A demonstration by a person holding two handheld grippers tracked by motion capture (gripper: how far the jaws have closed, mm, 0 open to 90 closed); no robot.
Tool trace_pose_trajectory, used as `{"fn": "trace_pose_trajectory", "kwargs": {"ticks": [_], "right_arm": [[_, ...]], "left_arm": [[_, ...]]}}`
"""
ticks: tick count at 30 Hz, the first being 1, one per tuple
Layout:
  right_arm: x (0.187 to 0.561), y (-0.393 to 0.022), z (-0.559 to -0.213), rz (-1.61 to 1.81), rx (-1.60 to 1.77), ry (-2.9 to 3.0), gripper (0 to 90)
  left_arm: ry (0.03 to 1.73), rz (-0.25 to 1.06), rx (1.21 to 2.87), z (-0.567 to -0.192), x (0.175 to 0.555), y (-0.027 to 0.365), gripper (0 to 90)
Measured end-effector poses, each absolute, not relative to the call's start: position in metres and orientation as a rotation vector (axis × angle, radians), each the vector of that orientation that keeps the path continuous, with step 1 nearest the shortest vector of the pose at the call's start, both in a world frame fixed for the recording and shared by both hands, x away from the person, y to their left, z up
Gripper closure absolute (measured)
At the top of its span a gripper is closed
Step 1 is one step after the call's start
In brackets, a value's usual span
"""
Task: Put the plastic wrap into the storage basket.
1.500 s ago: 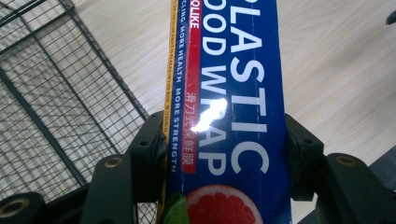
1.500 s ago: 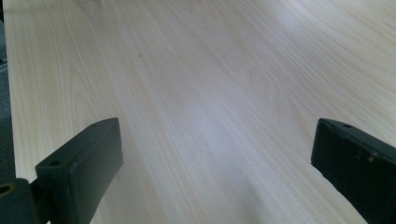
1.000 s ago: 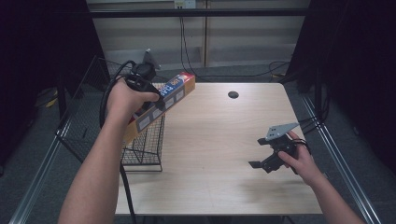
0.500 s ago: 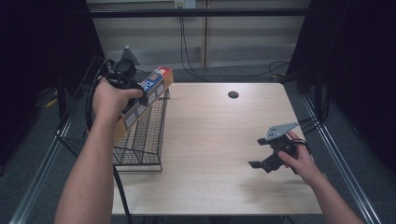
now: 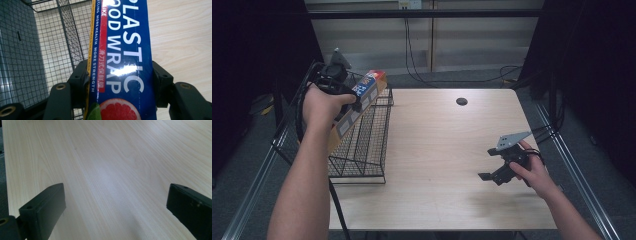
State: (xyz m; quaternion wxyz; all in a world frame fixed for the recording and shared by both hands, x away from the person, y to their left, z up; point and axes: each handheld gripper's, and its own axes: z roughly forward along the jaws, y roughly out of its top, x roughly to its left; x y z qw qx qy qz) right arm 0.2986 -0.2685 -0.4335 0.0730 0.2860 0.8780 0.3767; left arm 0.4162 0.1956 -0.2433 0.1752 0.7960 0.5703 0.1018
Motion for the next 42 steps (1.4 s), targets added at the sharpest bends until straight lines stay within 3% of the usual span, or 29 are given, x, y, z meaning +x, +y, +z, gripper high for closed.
{"fn": "trace_pose_trajectory", "kwargs": {"ticks": [42], "right_arm": [[0.299,-0.271,-0.435,1.118,0.859,2.643,1.9]], "left_arm": [[1.858,0.389,2.082,-0.248,0.412,0.244,43.7]]}}
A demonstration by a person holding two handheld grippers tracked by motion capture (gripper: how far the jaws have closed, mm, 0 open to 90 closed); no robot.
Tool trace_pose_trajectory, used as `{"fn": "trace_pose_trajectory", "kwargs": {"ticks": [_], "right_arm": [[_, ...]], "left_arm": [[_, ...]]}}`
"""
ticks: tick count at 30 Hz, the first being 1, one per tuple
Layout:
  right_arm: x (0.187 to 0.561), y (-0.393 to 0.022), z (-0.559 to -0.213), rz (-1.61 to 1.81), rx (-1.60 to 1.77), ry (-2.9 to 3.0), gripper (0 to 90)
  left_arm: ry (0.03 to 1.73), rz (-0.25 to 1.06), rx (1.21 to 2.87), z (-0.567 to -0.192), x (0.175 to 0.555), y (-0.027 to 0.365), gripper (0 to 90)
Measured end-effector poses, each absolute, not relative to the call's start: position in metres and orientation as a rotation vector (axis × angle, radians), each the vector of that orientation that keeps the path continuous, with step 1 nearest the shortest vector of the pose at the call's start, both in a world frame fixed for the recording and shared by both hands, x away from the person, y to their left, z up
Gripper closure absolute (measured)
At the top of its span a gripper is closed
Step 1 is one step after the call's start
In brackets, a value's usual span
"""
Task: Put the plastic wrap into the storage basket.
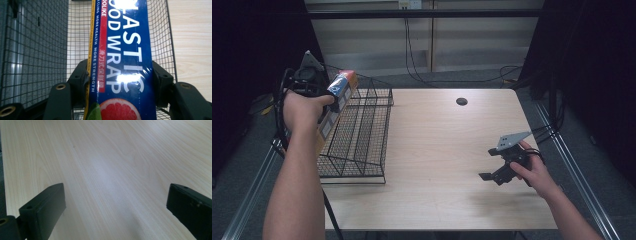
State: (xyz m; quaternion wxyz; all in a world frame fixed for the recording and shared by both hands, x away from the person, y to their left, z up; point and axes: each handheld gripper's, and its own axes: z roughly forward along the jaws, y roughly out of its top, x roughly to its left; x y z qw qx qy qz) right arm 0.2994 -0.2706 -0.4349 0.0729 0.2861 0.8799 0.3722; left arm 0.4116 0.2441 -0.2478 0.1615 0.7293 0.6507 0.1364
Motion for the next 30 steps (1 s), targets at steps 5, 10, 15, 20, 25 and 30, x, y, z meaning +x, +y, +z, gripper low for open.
{"fn": "trace_pose_trajectory", "kwargs": {"ticks": [5,10,15,20,25,30], "right_arm": [[0.300,-0.271,-0.435,1.119,0.860,2.644,1.9],[0.300,-0.270,-0.436,1.119,0.854,2.651,1.9],[0.300,-0.271,-0.436,1.118,0.864,2.645,1.9],[0.299,-0.271,-0.436,1.117,0.854,2.650,1.9],[0.299,-0.271,-0.437,1.118,0.854,2.654,1.9],[0.299,-0.271,-0.437,1.115,0.850,2.655,1.9]], "left_arm": [[1.882,0.404,2.063,-0.249,0.411,0.251,43.7],[1.892,0.407,2.055,-0.249,0.411,0.256,43.6],[1.908,0.426,2.048,-0.251,0.411,0.259,43.6],[1.924,0.422,2.029,-0.253,0.411,0.260,43.5],[1.944,0.433,2.023,-0.256,0.411,0.262,43.4],[1.956,0.445,2.025,-0.260,0.411,0.264,43.4]]}}
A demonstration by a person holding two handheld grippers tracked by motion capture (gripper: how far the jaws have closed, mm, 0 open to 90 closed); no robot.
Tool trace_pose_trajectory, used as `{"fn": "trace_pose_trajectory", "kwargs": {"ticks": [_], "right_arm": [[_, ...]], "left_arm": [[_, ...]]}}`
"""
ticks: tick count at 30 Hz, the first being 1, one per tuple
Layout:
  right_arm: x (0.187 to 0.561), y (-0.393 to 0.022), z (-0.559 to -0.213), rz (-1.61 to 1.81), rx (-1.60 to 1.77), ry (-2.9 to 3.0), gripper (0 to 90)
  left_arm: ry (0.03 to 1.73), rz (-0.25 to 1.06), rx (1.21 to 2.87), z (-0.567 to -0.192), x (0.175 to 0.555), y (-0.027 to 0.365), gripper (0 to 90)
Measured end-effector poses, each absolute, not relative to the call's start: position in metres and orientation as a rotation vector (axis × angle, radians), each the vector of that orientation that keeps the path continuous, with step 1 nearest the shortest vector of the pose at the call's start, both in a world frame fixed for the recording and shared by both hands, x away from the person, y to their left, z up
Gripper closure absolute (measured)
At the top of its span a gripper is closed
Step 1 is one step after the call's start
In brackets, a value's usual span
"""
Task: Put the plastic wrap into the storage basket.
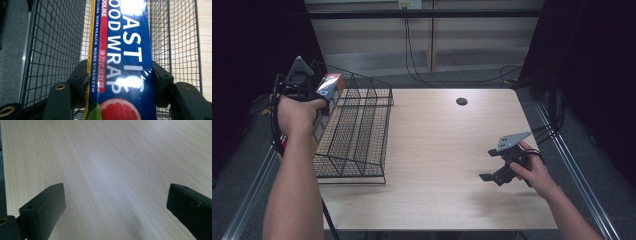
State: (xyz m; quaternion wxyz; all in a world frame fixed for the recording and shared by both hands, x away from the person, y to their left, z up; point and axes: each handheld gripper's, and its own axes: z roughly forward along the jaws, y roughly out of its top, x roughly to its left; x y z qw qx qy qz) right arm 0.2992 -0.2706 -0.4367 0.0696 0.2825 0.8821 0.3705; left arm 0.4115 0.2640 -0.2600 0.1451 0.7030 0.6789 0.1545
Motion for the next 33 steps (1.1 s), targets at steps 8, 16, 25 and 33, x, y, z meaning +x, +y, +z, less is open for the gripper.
{"fn": "trace_pose_trajectory", "kwargs": {"ticks": [8,16,25,33], "right_arm": [[0.299,-0.270,-0.437,1.113,0.851,2.661,1.9],[0.299,-0.270,-0.438,1.111,0.847,2.665,1.9],[0.299,-0.270,-0.438,1.109,0.851,2.662,1.9],[0.299,-0.269,-0.438,1.111,0.849,2.667,1.9]], "left_arm": [[1.972,0.428,2.017,-0.266,0.412,0.265,43.2],[1.983,0.425,2.017,-0.270,0.412,0.265,43.0],[1.991,0.410,2.018,-0.275,0.413,0.266,42.8],[2.001,0.411,2.017,-0.278,0.414,0.264,42.7]]}}
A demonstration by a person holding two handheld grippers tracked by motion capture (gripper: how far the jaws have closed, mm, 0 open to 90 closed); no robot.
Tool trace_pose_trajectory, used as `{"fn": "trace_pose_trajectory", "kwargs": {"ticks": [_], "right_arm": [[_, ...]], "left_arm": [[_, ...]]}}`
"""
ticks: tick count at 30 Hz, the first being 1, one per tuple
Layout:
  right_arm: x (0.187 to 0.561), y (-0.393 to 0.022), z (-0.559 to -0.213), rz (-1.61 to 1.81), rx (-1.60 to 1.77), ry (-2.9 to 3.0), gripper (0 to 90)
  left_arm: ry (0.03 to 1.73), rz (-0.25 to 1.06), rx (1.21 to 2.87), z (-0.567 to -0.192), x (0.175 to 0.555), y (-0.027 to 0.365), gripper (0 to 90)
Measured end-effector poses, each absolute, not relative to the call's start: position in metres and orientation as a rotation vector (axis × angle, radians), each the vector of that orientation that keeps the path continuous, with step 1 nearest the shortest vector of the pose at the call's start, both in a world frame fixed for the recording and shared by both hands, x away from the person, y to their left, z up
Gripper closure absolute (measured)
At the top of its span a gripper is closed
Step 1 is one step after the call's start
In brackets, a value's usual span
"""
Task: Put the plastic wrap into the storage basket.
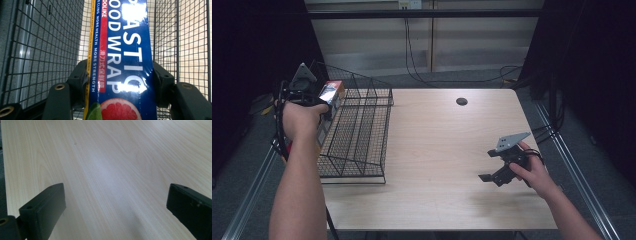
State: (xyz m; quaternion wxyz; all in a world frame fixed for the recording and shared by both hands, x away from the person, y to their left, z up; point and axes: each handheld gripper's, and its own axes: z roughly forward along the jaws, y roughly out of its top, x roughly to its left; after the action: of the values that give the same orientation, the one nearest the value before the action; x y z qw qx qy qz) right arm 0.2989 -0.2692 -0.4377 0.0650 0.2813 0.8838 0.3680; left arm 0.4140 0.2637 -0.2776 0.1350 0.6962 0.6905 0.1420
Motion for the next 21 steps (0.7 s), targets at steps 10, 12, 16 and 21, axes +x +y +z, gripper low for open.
{"fn": "trace_pose_trajectory", "kwargs": {"ticks": [10,12,16,21], "right_arm": [[0.2983,-0.2692,-0.4377,1.110,0.848,2.670,1.9],[0.2985,-0.2691,-0.4378,1.111,0.848,2.669,1.9],[0.2986,-0.2692,-0.4377,1.111,0.848,2.668,1.9],[0.2988,-0.2692,-0.4379,1.109,0.848,2.667,1.9]], "left_arm": [[2.001,0.393,2.033,-0.2811,0.4162,0.2579,42.3],[2.002,0.387,2.039,-0.2819,0.4169,0.2569,42.2],[2.000,0.393,2.057,-0.2828,0.4180,0.2552,41.9],[2.011,0.383,2.042,-0.2840,0.4187,0.2542,41.5]]}}
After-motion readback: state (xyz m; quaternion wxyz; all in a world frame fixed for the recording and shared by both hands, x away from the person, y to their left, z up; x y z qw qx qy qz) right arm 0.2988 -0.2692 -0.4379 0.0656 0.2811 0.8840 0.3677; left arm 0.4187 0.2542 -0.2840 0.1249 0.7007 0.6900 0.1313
